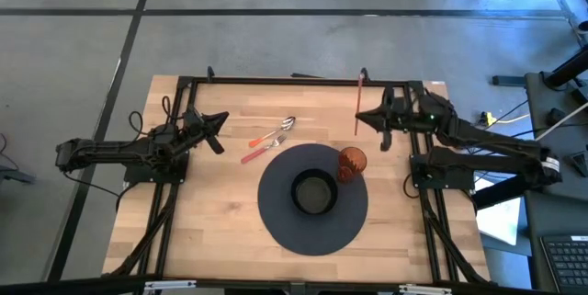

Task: Pick & Place Utensil
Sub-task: Put the orange straw into the brown cup

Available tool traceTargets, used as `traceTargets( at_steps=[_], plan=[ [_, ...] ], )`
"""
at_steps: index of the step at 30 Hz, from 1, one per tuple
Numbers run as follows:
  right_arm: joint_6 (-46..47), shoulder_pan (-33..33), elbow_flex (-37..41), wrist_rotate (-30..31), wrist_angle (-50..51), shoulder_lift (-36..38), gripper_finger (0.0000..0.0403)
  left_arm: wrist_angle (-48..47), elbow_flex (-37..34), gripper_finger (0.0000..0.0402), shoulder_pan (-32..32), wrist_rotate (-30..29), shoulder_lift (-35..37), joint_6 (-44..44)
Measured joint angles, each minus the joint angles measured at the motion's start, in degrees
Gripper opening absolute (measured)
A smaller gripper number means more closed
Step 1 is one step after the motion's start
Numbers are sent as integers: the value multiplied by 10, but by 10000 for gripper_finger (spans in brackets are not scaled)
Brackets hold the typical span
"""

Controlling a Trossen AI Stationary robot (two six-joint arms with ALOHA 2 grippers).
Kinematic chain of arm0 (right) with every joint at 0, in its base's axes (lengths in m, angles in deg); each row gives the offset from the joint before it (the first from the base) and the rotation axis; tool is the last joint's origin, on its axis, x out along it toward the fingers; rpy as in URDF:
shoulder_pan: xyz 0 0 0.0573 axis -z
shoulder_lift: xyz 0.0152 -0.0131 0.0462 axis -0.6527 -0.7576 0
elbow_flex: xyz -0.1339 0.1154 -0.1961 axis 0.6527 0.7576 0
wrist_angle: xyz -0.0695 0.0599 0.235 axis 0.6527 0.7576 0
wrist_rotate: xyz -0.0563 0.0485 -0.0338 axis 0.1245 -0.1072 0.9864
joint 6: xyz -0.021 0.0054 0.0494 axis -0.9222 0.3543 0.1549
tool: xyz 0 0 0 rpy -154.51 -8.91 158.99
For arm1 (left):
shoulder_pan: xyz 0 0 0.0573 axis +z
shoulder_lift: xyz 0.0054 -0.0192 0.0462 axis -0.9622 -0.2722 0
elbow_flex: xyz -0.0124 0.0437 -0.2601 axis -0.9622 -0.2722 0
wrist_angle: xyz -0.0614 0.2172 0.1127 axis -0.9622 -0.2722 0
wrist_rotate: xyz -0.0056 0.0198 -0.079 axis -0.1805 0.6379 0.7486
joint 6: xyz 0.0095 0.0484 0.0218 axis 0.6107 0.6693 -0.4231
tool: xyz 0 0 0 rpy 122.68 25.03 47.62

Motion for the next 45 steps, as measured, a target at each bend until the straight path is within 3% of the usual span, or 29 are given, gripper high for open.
traceTargets(
  at_steps=[9,23,34,45],
  plan=[
    [9,-100,117,21,-201,8,0,0,0,4,0,0,0,0],
    [-5,-189,124,48,-186,7,0,0,0,4,0,0,0,0],
    [-40,-253,124,176,-144,-31,0,0,0,4,0,0,0,0],
    [-50,-272,124,202,-146,-96,0,0,0,4,0,0,0,0]
  ],
)
